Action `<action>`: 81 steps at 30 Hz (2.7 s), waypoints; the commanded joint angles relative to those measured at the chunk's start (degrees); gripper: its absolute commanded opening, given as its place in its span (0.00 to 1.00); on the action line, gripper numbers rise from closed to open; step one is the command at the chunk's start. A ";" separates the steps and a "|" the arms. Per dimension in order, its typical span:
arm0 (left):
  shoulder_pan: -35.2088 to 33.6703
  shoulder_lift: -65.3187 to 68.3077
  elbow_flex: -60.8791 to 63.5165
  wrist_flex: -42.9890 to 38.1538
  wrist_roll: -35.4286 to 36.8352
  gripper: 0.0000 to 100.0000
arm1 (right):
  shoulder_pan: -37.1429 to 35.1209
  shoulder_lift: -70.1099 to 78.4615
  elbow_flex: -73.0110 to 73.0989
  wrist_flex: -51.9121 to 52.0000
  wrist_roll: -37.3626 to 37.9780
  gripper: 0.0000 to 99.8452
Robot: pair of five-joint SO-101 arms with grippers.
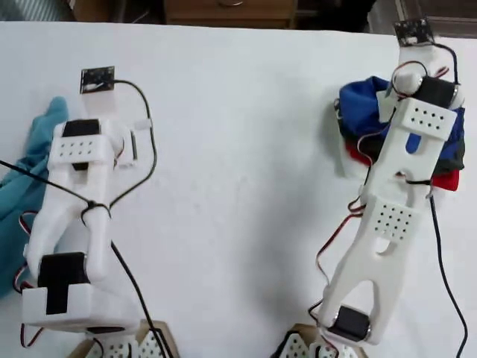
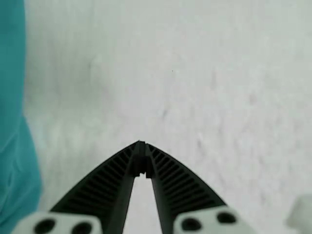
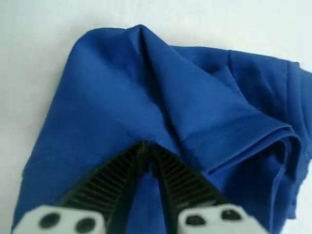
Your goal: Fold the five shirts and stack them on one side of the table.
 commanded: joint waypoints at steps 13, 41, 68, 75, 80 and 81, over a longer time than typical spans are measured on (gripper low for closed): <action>-0.09 -2.81 -1.27 -1.05 -0.18 0.03 | 4.79 0.92 -2.37 -17.19 -0.62 0.02; -0.35 -2.81 -1.10 -1.05 -0.18 0.03 | 4.00 -5.93 -9.14 -6.73 -0.62 0.02; -0.26 -2.90 -0.92 0.35 -0.18 0.03 | 8.31 6.55 -9.14 -12.88 -0.97 0.02; -0.35 -2.90 -0.92 0.26 -0.18 0.03 | 6.73 6.64 -9.14 -23.16 -1.05 0.02; -0.35 -2.90 -0.92 0.26 -0.18 0.03 | 5.14 9.36 -9.14 -31.08 -0.79 0.02; -0.35 -2.90 -0.92 0.44 -0.18 0.03 | 5.14 10.59 -9.14 -33.19 -0.70 0.02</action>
